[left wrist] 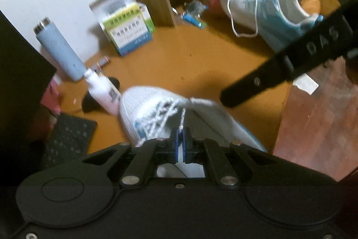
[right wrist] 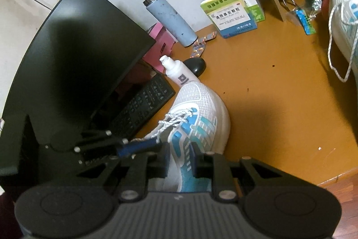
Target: Lace up shoes with both hands
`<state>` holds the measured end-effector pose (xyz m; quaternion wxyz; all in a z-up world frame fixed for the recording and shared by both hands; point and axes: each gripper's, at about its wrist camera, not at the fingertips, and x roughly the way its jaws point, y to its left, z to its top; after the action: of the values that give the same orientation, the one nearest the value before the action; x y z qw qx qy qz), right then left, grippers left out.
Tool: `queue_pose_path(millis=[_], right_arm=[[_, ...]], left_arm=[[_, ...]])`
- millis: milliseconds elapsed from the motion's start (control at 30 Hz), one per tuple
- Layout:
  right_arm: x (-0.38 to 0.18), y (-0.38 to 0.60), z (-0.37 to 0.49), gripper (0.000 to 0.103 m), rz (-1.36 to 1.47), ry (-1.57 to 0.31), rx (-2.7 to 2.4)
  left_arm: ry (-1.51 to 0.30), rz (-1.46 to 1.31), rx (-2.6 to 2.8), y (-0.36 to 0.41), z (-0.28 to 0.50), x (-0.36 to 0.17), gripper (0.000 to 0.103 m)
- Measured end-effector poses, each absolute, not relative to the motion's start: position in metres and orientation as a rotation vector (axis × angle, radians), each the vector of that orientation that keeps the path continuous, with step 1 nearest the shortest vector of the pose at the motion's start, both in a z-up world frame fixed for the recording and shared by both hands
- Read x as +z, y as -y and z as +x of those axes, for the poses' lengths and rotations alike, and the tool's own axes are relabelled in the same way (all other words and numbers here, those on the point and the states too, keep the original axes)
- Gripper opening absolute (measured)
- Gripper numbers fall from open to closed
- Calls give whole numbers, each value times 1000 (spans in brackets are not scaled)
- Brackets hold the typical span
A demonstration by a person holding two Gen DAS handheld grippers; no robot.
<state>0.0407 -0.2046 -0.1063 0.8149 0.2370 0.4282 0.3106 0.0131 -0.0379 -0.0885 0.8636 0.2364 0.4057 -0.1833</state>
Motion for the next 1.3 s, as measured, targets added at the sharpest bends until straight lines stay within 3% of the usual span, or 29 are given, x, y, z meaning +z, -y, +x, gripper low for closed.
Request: queue_pose_path(millis=[1300], right_arm=[[-123, 203, 65, 21, 531, -966, 705]], left_arm=[[-902, 502, -404, 50, 31, -97, 1]])
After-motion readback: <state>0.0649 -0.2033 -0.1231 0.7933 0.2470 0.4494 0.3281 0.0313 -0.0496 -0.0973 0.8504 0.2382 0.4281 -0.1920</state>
